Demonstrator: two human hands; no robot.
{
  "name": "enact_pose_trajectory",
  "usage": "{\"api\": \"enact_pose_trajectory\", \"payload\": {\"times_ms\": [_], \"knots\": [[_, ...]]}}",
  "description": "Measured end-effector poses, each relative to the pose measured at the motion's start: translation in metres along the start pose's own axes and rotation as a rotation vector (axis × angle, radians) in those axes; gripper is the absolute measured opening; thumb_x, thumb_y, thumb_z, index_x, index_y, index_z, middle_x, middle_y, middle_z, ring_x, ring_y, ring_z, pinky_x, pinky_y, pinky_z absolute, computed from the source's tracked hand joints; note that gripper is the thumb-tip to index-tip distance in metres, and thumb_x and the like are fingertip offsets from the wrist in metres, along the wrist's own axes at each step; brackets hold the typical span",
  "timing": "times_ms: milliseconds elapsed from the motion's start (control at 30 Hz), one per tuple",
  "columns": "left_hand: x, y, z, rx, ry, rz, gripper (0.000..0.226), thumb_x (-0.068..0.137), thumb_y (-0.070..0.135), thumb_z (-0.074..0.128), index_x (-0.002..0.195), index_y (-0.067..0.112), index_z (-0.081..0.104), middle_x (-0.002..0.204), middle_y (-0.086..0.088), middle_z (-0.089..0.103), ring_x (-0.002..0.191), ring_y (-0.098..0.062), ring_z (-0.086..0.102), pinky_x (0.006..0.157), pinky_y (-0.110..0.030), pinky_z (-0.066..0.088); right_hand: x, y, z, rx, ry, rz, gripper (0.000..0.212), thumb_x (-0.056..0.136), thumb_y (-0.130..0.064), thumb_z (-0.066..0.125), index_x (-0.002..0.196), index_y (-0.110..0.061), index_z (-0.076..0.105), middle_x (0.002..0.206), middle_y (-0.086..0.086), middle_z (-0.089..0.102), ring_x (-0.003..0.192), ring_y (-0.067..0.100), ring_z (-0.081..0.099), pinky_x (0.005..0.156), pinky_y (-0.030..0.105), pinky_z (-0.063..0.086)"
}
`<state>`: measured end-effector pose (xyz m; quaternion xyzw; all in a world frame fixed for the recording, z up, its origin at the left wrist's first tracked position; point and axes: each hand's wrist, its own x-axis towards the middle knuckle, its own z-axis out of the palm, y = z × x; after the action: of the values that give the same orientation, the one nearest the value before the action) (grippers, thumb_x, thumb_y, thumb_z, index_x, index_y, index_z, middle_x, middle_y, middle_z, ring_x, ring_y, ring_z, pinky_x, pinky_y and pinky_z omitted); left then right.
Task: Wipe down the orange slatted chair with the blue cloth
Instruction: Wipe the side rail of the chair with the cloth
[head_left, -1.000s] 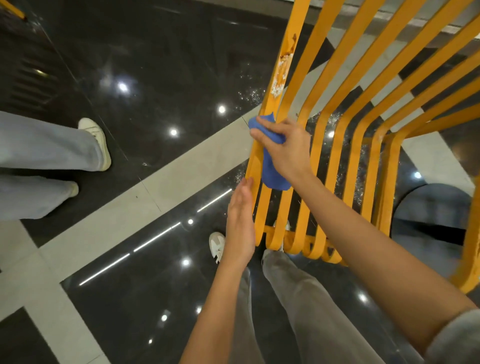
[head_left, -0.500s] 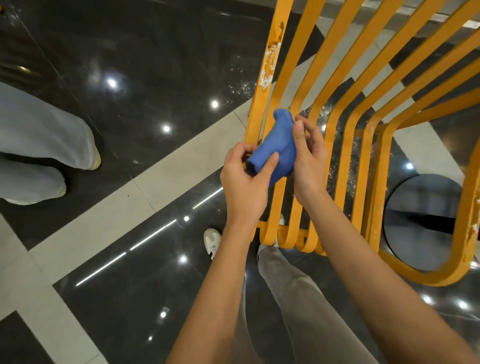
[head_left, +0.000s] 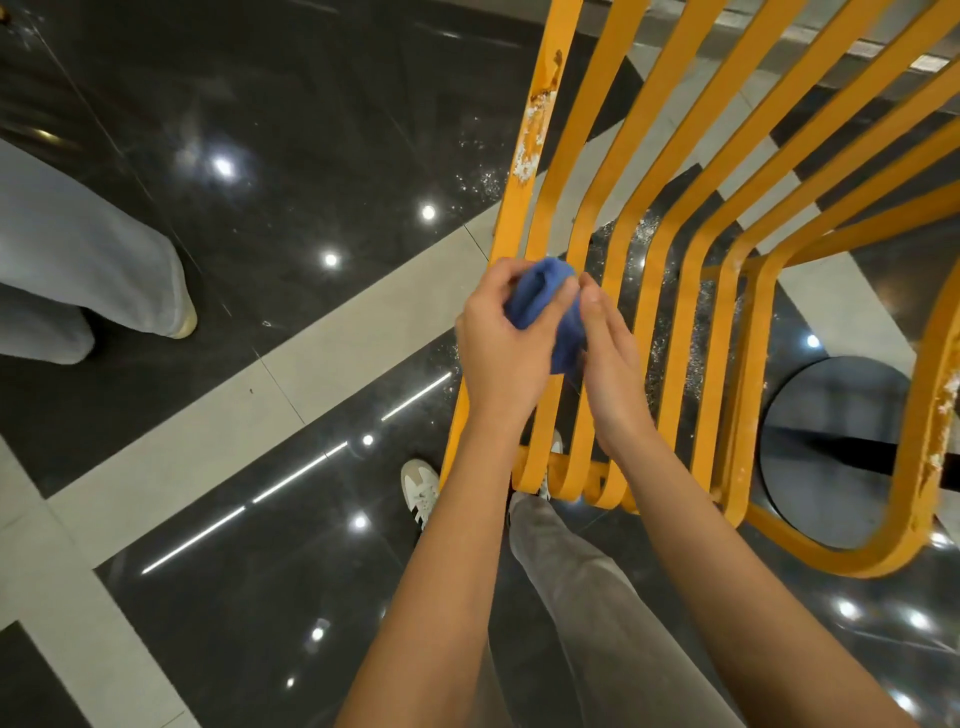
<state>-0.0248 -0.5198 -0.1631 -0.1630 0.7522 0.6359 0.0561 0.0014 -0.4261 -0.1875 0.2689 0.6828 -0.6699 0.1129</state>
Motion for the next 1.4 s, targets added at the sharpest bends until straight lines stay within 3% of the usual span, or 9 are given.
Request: {"api": "enact_pose_trajectory", "payload": {"times_ms": [100, 200, 333, 533, 767, 933, 1067, 1233, 1400], "knots": [[-0.004, -0.008, -0.013, -0.272, 0.187, -0.079, 0.02, 0.089, 0.015, 0.07, 0.101, 0.001, 0.062, 0.094, -0.014, 0.069, 0.087, -0.021, 0.069, 0.075, -0.029, 0.057, 0.008, -0.007, 0.019, -0.03, -0.034, -0.027, 0.057, 0.1, -0.045, 0.045, 0.152, -0.026, 0.031, 0.156, -0.01, 0.033, 0.133, -0.006, 0.036, 0.093, -0.001, 0.037], [-0.025, -0.023, -0.02, -0.422, 0.295, -0.217, 0.021, 0.093, 0.01, 0.065, 0.106, -0.004, 0.057, 0.1, -0.014, 0.071, 0.091, -0.016, 0.07, 0.078, -0.024, 0.055, 0.011, -0.004, 0.038, -0.071, -0.111, -0.011, 0.071, 0.096, -0.051, 0.052, 0.155, -0.026, 0.022, 0.155, -0.011, 0.035, 0.138, 0.001, 0.033, 0.108, 0.015, 0.032], [-0.051, -0.04, -0.017, -0.429, 0.373, -0.322, 0.026, 0.096, 0.006, 0.059, 0.12, 0.0, 0.053, 0.102, -0.009, 0.073, 0.091, -0.017, 0.073, 0.073, -0.025, 0.057, 0.006, 0.019, 0.063, -0.23, -0.083, -0.035, 0.083, 0.093, -0.038, 0.063, 0.157, -0.022, 0.012, 0.118, 0.006, 0.064, 0.1, 0.01, 0.065, 0.084, 0.019, 0.052], [-0.059, -0.05, -0.018, -0.488, 0.454, -0.388, 0.028, 0.095, 0.004, 0.059, 0.123, 0.005, 0.055, 0.11, -0.017, 0.071, 0.097, -0.021, 0.072, 0.079, -0.033, 0.059, 0.005, 0.038, 0.055, -0.081, 0.037, -0.018, 0.062, 0.086, -0.022, 0.073, 0.141, -0.012, 0.048, 0.127, -0.004, 0.062, 0.109, 0.0, 0.062, 0.089, 0.017, 0.052], [-0.056, -0.038, -0.006, -0.249, 0.221, -0.162, 0.019, 0.099, 0.01, 0.056, 0.117, 0.013, 0.059, 0.107, -0.001, 0.071, 0.099, -0.01, 0.07, 0.082, -0.027, 0.057, 0.008, 0.038, 0.01, 0.09, -0.174, 0.193, 0.071, 0.085, -0.058, 0.05, 0.143, -0.016, 0.046, 0.129, 0.006, 0.062, 0.108, 0.008, 0.065, 0.095, 0.031, 0.053], [-0.058, -0.028, 0.026, -0.015, 0.078, -0.036, 0.024, 0.101, 0.023, 0.054, 0.123, 0.016, 0.06, 0.106, 0.004, 0.07, 0.096, -0.006, 0.068, 0.079, -0.033, 0.06, 0.0, 0.035, -0.01, 0.383, -0.197, 0.331, 0.074, 0.087, -0.07, 0.023, 0.106, -0.011, 0.062, 0.08, 0.002, 0.069, 0.075, 0.014, 0.068, 0.066, 0.021, 0.057], [-0.051, -0.025, 0.026, 0.163, 0.149, -0.011, 0.025, 0.102, 0.029, 0.05, 0.124, 0.021, 0.06, 0.112, 0.005, 0.067, 0.101, -0.007, 0.063, 0.084, -0.032, 0.057, -0.007, 0.031, -0.023, 0.547, -0.229, 0.355, 0.076, 0.085, -0.068, 0.035, 0.123, -0.007, 0.06, 0.106, 0.009, 0.072, 0.098, 0.021, 0.069, 0.08, 0.028, 0.059], [-0.038, -0.034, 0.007, 0.444, 0.28, 0.074, 0.024, 0.099, 0.025, 0.054, 0.121, 0.022, 0.064, 0.121, 0.008, 0.063, 0.115, -0.008, 0.051, 0.095, -0.033, 0.04, -0.005, 0.021, -0.014, 0.3, -0.098, 0.111, 0.042, 0.086, -0.028, 0.066, 0.123, -0.01, 0.061, 0.119, 0.012, 0.069, 0.11, 0.028, 0.067, 0.091, 0.041, 0.056], [-0.055, -0.06, -0.014, 0.341, 0.302, -0.047, 0.038, 0.099, 0.029, 0.049, 0.134, 0.017, 0.057, 0.134, 0.002, 0.059, 0.13, -0.013, 0.049, 0.109, -0.044, 0.038, 0.032, -0.013, 0.001, -0.168, 0.087, -0.471, 0.026, 0.09, -0.007, 0.068, 0.114, 0.0, 0.064, 0.097, -0.003, 0.068, 0.087, 0.002, 0.063, 0.076, 0.015, 0.047]]}}
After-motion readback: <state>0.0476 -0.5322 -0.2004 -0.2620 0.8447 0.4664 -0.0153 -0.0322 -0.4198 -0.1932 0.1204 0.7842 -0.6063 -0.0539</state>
